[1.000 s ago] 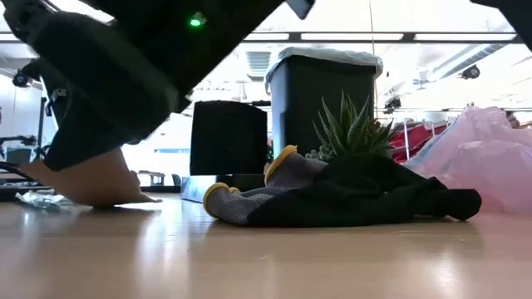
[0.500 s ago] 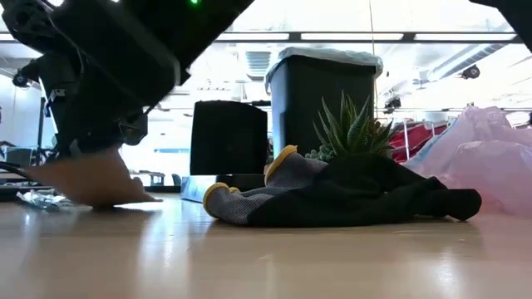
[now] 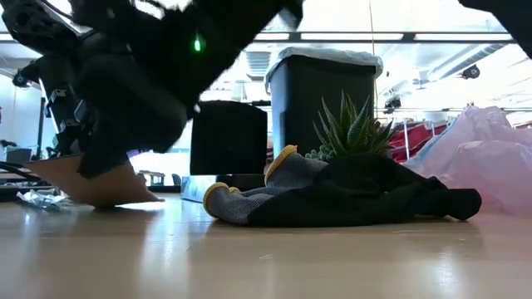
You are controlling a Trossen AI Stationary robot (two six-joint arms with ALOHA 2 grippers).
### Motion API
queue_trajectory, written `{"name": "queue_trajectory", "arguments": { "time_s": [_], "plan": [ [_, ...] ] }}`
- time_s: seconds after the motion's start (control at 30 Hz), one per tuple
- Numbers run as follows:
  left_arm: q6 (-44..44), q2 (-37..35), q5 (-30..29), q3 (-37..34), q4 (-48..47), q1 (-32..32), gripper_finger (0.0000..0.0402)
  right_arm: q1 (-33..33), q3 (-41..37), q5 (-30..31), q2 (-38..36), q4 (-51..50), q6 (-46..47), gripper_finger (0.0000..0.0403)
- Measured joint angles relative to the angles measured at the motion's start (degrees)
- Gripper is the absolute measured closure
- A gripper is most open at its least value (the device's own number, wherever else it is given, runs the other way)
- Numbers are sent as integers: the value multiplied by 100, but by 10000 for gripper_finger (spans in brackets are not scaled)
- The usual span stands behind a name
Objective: Place trash/remove bag and relplace
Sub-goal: Put the brown cardboard into the trash bin
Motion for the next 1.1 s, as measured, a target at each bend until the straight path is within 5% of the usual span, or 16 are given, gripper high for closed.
{"name": "queue_trajectory", "arguments": {
  "time_s": [0.4, 0.7, 0.83, 1.1],
  "plan": [
    [-2, 15, 120, -17, 542, 0, 307, -351, -565, -744, 2, 333, 306, 205],
    [109, 16, 154, 100, 1160, 3, 296, -310, -435, -709, -84, -156, 977, 382],
    [733, -115, 164, 616, 273, 63, 280, -232, -208, -715, -351, -891, 1094, 388],
    [2325, -382, -203, 2220, -3171, 72, 233, 5, 12, -605, -1750, -1896, 1078, 400]
  ]
}}
